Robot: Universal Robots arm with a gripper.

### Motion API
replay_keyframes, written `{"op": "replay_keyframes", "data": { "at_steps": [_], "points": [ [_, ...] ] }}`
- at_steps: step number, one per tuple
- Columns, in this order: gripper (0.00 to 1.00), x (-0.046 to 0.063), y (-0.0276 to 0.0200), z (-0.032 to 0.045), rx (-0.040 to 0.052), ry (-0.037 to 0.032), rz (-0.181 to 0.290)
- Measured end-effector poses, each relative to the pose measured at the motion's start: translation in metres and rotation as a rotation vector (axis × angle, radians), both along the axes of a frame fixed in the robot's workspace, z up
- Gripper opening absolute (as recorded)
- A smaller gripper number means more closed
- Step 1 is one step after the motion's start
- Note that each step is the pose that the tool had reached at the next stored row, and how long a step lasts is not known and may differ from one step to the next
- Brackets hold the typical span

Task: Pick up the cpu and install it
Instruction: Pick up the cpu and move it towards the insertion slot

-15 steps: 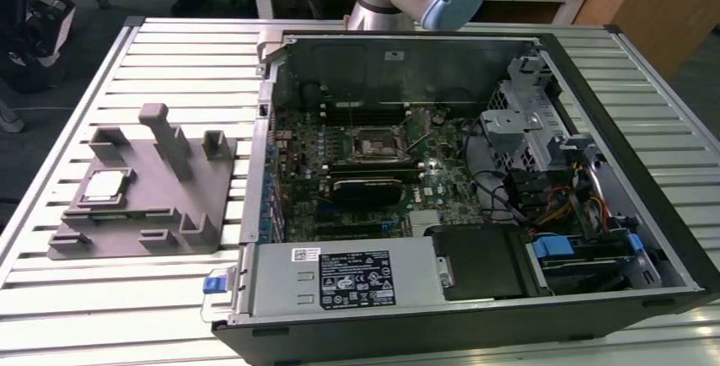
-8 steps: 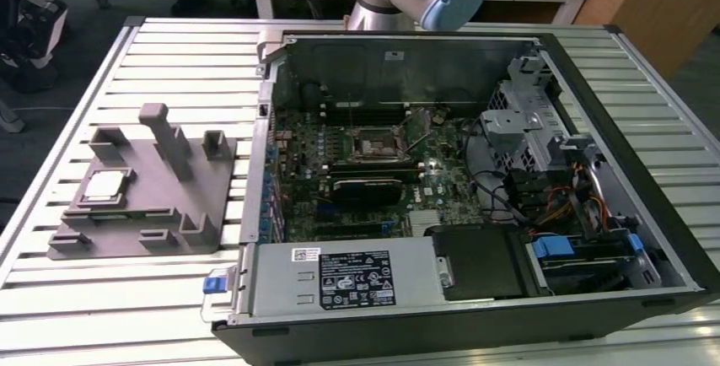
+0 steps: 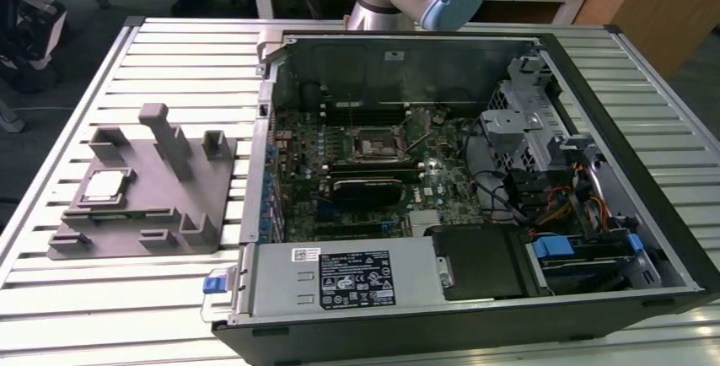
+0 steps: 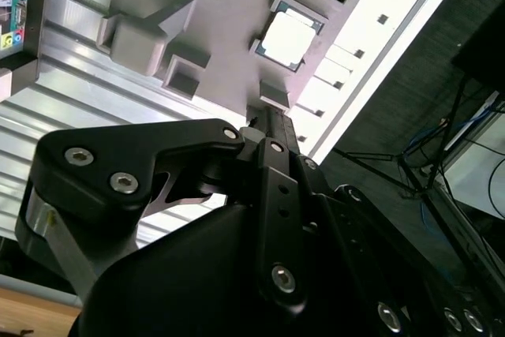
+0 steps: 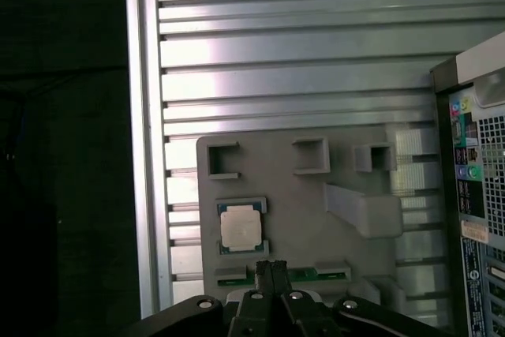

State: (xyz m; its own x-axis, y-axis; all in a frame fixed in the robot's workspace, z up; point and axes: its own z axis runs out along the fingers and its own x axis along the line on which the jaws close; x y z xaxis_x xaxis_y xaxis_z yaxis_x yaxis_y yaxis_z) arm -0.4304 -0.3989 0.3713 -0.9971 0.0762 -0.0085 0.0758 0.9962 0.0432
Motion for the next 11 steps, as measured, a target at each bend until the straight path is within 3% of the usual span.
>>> {"op": "replay_keyframes", "data": {
  "at_steps": [4,11],
  "points": [
    [0.11,0.0,0.0,-0.0033,0.0,0.001,0.0],
    [0.11,-0.001,0.0001,-0.0157,-0.0005,0.0027,0.0]
  ]
}}
